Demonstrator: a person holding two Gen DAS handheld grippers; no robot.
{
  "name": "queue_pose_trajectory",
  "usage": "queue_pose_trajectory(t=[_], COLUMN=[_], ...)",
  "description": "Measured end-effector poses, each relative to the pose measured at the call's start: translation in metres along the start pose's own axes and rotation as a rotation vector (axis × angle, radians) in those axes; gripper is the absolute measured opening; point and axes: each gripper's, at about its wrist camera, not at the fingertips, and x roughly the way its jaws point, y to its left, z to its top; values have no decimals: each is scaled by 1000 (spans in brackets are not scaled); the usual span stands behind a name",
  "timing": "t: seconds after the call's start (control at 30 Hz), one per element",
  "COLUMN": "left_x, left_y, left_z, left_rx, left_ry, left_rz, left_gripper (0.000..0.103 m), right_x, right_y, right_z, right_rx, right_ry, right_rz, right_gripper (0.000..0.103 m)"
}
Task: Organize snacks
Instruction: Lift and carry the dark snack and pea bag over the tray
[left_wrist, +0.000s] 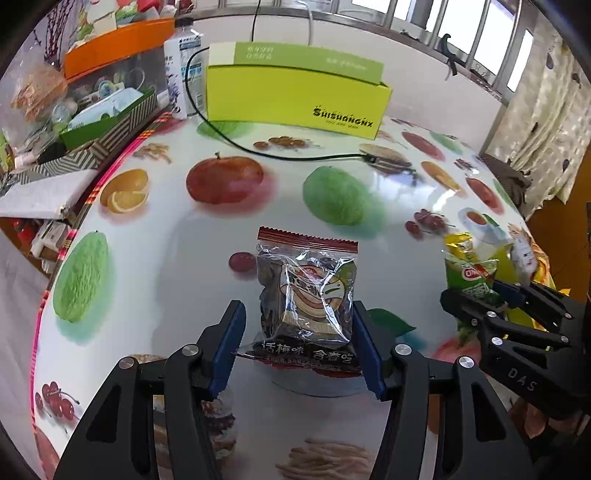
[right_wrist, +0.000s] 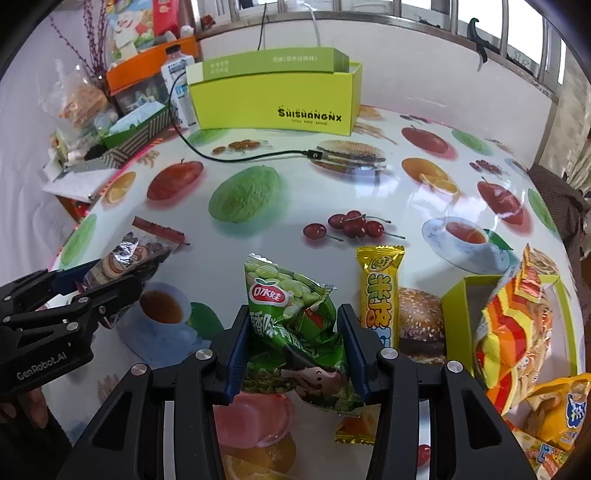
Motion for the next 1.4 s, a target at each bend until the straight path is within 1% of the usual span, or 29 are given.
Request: queue_pose_trajectory(t=[0.17,0.83,1.1,1.4], left_x=[-12,-49,-61,-72], left_y=[-6,-36,-54,-84], left_z=[1,-2,-5,-9], left_rx=[10,62,95,153], left_ry=[-29,-90,-109,-124], left_rz=[-11,-63,-101,-150], left_gripper=[58,58,58,58], right_x=[-12,-56,-79,-107], right_y=[-1,-15,-27,-49], right_z=[1,-9,-17,-28], right_rx=[6,36,59,93], right_ry=[-27,-95,-130,-165], right_rz=[-5,-26,-48,-87], right_gripper=[44,44,44,44])
